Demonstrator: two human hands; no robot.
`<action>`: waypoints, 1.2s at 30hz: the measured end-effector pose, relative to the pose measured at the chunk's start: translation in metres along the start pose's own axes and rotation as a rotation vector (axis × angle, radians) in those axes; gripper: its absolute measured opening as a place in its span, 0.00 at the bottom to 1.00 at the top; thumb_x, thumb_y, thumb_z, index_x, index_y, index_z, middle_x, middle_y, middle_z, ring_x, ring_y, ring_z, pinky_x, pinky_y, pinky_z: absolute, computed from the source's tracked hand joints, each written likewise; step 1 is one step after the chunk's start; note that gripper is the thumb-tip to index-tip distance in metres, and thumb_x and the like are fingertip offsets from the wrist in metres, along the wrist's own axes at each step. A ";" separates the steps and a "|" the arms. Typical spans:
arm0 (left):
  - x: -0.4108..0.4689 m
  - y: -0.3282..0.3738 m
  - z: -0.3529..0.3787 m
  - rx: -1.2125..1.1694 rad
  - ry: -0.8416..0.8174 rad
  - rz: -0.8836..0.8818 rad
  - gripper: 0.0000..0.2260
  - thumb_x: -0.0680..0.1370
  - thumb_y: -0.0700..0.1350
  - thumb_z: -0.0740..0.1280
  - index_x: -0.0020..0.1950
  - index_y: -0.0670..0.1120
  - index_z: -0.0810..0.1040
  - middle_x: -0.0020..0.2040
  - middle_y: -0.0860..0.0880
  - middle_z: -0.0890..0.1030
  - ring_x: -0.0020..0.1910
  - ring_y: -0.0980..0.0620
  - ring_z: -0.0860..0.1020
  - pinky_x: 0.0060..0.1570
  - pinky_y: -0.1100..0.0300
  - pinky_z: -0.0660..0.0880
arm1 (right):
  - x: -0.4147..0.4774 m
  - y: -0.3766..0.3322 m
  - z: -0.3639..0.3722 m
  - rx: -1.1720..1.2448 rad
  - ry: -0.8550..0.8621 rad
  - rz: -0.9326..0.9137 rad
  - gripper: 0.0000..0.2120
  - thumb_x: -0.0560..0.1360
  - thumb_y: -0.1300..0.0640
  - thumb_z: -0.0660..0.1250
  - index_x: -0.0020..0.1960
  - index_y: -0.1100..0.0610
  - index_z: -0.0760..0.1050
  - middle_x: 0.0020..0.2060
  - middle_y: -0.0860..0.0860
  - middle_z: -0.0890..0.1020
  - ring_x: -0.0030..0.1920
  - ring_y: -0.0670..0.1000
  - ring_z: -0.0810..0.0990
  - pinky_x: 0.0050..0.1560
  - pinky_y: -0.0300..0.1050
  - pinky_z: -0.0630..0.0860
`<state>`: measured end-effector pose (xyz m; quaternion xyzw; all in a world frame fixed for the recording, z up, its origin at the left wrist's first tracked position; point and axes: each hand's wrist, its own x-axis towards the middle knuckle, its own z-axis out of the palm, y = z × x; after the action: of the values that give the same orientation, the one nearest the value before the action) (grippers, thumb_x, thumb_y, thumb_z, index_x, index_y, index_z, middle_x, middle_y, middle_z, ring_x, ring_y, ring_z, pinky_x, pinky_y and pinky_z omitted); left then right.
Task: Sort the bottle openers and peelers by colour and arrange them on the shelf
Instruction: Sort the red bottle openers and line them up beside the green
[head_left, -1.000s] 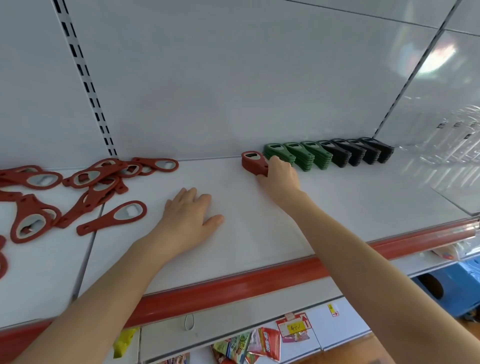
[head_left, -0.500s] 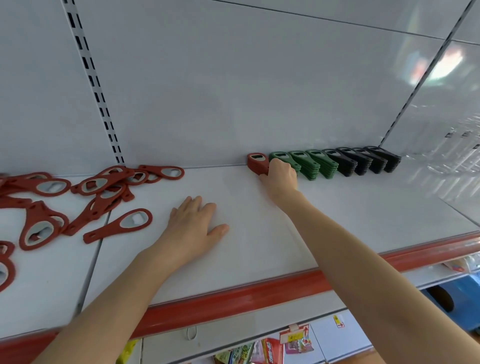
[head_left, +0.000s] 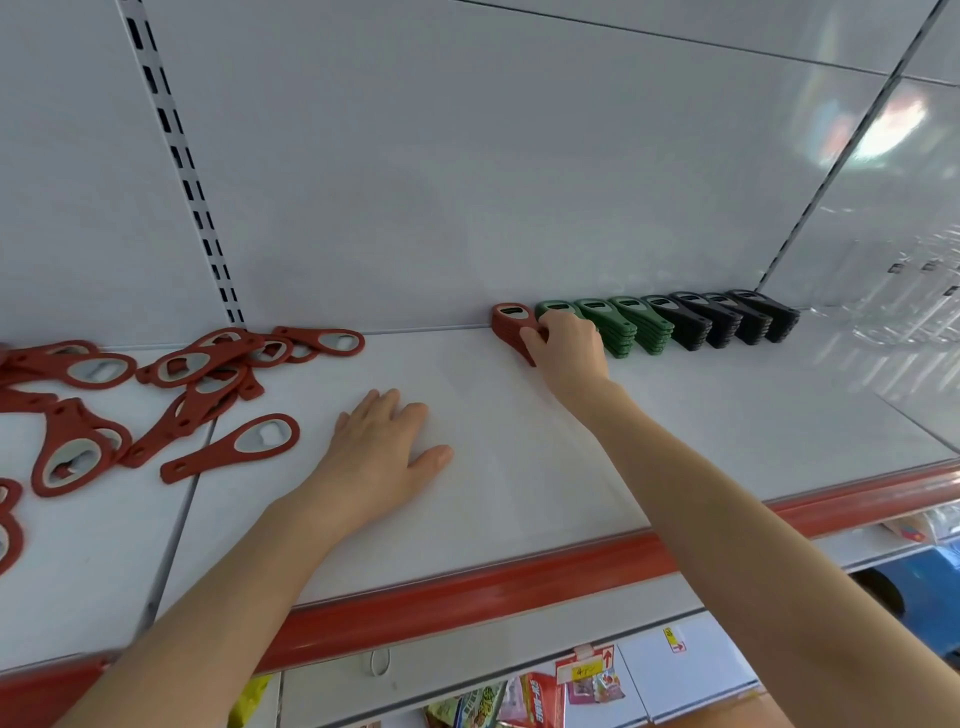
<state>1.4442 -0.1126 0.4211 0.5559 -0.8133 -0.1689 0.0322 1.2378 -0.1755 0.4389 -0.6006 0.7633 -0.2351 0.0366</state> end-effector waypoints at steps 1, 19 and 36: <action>0.000 0.000 0.000 -0.001 0.000 0.000 0.26 0.80 0.57 0.53 0.75 0.48 0.55 0.77 0.44 0.49 0.76 0.45 0.45 0.74 0.49 0.45 | 0.000 0.000 0.000 0.011 -0.005 0.003 0.09 0.78 0.56 0.59 0.43 0.61 0.67 0.40 0.56 0.71 0.40 0.55 0.68 0.38 0.44 0.60; -0.001 0.000 0.000 -0.027 0.010 0.000 0.26 0.80 0.57 0.54 0.75 0.48 0.55 0.77 0.44 0.49 0.76 0.46 0.45 0.73 0.50 0.45 | 0.003 0.009 0.010 -0.006 -0.098 -0.077 0.14 0.74 0.62 0.65 0.58 0.65 0.69 0.54 0.62 0.77 0.54 0.60 0.74 0.43 0.44 0.64; -0.001 -0.002 0.002 -0.045 0.030 -0.001 0.26 0.79 0.57 0.55 0.75 0.49 0.56 0.77 0.45 0.50 0.76 0.47 0.46 0.73 0.51 0.45 | 0.000 0.018 0.014 -0.054 -0.031 -0.108 0.16 0.75 0.65 0.59 0.62 0.62 0.69 0.53 0.61 0.77 0.53 0.61 0.75 0.42 0.44 0.64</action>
<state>1.4455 -0.1117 0.4186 0.5580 -0.8084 -0.1787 0.0568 1.2268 -0.1768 0.4190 -0.6452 0.7353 -0.2067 0.0196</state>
